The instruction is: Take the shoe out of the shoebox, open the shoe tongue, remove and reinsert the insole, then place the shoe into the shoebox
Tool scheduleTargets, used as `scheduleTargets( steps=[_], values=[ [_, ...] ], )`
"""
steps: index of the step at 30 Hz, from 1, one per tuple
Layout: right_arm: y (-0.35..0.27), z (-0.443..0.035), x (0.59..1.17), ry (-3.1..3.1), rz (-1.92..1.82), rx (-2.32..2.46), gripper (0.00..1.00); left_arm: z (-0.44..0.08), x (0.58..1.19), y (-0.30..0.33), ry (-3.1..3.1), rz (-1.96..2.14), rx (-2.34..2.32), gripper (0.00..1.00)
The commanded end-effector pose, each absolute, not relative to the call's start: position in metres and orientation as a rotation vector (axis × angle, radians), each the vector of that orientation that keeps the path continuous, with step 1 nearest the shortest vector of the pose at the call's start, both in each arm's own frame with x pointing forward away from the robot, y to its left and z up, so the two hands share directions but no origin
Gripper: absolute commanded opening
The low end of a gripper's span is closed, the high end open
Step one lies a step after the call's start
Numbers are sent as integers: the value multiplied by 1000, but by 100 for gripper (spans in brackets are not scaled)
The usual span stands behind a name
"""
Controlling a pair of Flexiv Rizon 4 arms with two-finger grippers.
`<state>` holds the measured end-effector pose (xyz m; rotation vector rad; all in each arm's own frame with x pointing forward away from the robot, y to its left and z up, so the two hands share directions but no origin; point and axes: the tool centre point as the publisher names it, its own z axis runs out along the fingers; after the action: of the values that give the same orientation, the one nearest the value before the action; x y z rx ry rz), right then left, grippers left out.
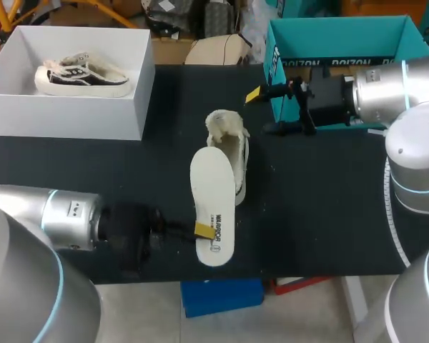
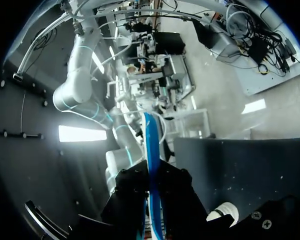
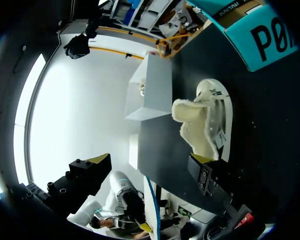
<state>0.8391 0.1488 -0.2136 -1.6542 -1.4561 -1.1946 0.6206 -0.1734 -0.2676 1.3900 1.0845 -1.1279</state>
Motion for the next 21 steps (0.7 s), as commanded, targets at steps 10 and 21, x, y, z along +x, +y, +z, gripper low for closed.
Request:
scheduleTargets(
  steps=[10, 21],
  values=[
    [149, -215, 838, -1454, -1198, -1655, 100, -261, 680, -160, 1111, -1118, 1426, 0],
    [149, -215, 838, -1454, -1198, -1655, 100, -266, 727, -161, 1099, -1125, 1414, 0]
  ],
)
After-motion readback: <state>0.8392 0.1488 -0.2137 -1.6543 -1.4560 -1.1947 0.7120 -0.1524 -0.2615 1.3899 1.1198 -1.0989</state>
